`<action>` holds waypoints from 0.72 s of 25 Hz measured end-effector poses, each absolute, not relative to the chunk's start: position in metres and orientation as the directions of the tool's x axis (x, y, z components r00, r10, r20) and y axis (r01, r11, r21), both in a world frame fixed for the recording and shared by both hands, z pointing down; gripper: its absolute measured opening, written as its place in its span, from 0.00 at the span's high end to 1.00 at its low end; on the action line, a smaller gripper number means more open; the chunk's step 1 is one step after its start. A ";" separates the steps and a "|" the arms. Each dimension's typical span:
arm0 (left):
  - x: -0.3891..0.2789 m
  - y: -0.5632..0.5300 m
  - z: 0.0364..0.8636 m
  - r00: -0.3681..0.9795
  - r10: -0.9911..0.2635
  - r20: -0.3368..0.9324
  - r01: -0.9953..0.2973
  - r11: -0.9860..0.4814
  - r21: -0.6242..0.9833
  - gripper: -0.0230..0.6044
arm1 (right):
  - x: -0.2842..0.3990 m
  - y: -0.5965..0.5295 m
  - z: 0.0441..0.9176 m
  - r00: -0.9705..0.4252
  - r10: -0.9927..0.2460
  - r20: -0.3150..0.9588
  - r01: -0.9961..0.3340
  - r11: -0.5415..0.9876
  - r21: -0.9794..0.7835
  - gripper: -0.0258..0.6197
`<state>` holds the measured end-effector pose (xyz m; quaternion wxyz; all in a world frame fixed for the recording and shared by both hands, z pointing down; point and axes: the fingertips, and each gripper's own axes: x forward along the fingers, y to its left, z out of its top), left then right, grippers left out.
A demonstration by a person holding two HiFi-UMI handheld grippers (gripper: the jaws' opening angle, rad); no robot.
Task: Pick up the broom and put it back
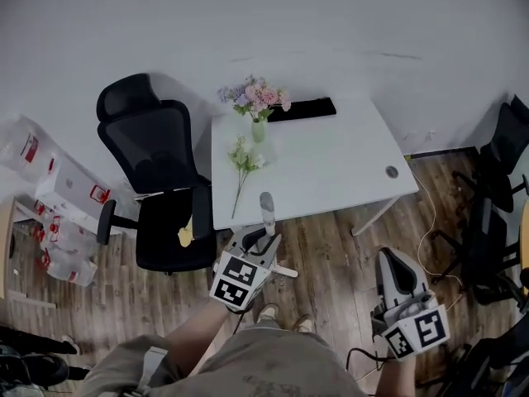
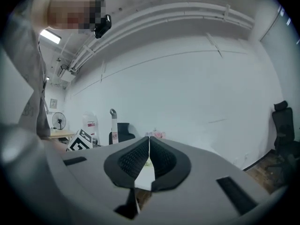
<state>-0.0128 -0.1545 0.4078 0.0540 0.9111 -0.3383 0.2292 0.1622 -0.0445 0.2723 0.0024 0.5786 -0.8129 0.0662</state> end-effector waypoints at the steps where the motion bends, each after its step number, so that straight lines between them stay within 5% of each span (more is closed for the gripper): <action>1: -0.008 -0.154 0.393 0.682 -0.594 0.427 -0.635 -0.770 -0.057 0.81 | 0.168 -0.043 0.262 -0.311 -0.948 0.064 -0.948 0.305 -0.094 0.91; 9: 0.024 -0.140 0.308 0.771 -0.557 0.310 -0.566 -0.821 -0.068 0.81 | 0.195 -0.029 0.224 -0.240 -0.971 -0.007 -0.967 0.240 -0.086 0.91; 18: 0.046 -0.145 0.312 0.780 -0.542 0.313 -0.568 -0.823 -0.010 0.81 | 0.215 -0.025 0.245 -0.200 -0.979 0.041 -0.974 0.194 -0.114 0.91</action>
